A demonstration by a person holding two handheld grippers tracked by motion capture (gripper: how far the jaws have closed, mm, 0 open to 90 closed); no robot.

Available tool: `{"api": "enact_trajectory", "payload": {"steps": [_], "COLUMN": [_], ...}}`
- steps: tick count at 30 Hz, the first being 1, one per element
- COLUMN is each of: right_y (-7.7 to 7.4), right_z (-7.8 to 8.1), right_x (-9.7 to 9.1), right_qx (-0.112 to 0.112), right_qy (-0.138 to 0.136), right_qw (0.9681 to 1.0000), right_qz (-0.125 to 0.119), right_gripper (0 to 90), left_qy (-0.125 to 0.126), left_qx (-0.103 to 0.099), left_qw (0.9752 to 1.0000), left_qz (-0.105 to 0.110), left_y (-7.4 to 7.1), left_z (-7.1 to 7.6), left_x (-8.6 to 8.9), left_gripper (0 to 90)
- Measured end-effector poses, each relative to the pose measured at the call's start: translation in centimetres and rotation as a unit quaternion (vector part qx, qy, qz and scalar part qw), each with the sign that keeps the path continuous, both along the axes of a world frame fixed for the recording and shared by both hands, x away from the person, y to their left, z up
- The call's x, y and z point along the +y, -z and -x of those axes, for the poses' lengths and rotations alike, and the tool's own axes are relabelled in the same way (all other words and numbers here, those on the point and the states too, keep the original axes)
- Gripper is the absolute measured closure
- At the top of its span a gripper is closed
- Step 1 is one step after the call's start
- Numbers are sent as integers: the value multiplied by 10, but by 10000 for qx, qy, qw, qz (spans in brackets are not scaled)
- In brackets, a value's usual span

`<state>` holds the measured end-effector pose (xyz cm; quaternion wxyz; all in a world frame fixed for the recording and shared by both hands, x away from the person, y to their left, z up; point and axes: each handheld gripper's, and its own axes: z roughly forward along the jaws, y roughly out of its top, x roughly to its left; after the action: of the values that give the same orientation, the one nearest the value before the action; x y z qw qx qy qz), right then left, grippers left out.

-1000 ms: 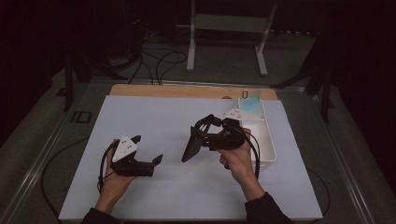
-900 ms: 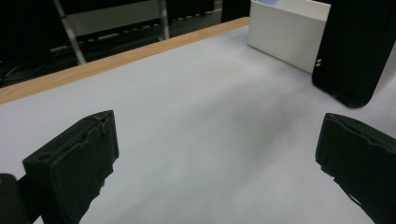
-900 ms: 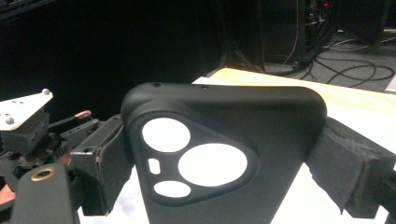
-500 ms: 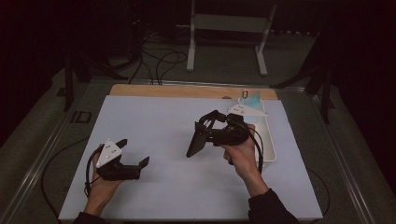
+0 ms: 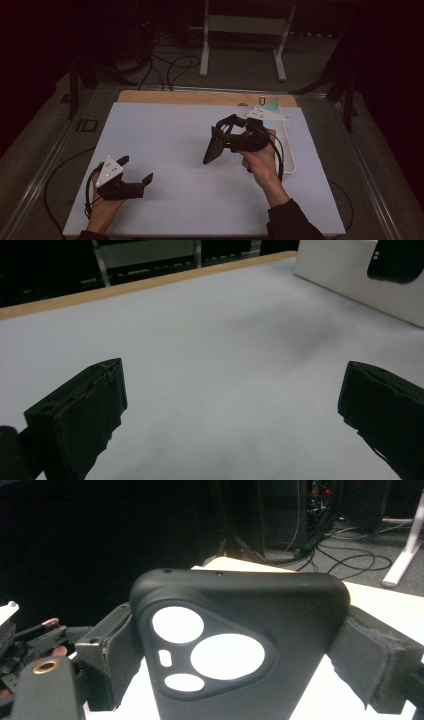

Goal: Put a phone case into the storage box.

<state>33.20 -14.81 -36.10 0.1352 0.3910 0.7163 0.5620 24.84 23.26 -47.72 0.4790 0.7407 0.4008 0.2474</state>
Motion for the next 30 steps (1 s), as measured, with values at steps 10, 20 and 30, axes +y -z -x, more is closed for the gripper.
{"api": "enact_trajectory", "payload": {"steps": [10, 20, 30], "right_y": [-3, -8, -14], "right_z": [-8, -19, -29], "right_x": [-5, -11, -17], "right_qx": [-30, -86, -136], "right_qy": [138, 310, 469], "right_qw": [9999, 9991, 9984], "right_qz": [92, 286, 302], "right_gripper": [137, 137, 137], "left_qy": [-163, -198, -202], "left_qx": [21, 13, 12], "left_qw": [9998, 9998, 9998], "left_qz": [66, 73, 83], "left_y": [5, 6, 6], "left_z": [0, 1, 2], "left_x": [4, 4, 4], "left_gripper": [3, 3, 3]}}
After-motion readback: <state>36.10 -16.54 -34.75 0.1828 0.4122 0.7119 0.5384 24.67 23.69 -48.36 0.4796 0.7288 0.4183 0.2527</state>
